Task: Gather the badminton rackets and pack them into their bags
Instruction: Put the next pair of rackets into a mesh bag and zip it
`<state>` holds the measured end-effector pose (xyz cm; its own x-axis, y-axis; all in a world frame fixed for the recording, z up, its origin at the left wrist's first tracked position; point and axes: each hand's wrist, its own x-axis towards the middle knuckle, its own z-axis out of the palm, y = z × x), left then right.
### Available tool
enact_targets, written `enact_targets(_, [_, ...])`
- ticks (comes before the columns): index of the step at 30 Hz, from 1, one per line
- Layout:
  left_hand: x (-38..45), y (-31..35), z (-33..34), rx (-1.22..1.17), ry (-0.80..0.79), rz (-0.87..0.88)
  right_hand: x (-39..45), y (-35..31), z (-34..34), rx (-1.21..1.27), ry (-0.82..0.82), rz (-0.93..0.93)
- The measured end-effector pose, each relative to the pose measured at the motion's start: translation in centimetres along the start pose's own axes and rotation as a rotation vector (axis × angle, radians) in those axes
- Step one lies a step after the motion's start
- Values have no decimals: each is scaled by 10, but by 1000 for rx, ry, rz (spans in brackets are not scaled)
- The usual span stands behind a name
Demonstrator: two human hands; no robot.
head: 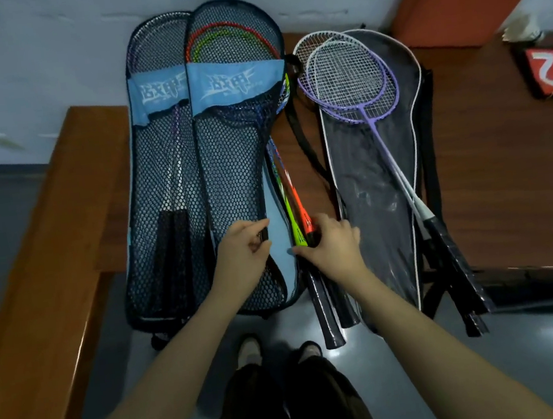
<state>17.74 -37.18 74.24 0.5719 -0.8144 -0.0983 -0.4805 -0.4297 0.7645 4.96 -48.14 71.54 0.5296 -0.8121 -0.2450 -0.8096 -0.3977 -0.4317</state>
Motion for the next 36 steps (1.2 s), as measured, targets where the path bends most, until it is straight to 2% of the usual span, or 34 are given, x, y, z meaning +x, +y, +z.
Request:
enact_targets(6, [6,-20,-17,95,-50,-36,2,-10,5,47,-5,104])
enact_targets(9, [7,-23,-16,40,-65,-21,3,-16,2,130,27,102])
enact_targets(12, [4,-25,-11,-41,-46,14,3,-26,0,101,-44,112])
enact_targets(15, [1,-27,-8,-91,-11,3,3,-32,1,149,-39,163])
enact_targets(18, [2,-28,-9,-122,-22,-5,6,-31,0,302,-59,229])
enact_targets(23, [0,-27,-15,-174,-50,14,-2,-37,-23,822,-143,222])
enact_targets(26, [-2,-20,-18,-210,-54,15,-4,-47,-29,1000,-196,238])
enact_targets(32, [-13,-16,-26,-281,-40,7,23,-72,-19,1057,-112,276])
enact_targets(36, [-5,-22,-37,-358,28,-43,44,-88,-14,978,-82,252])
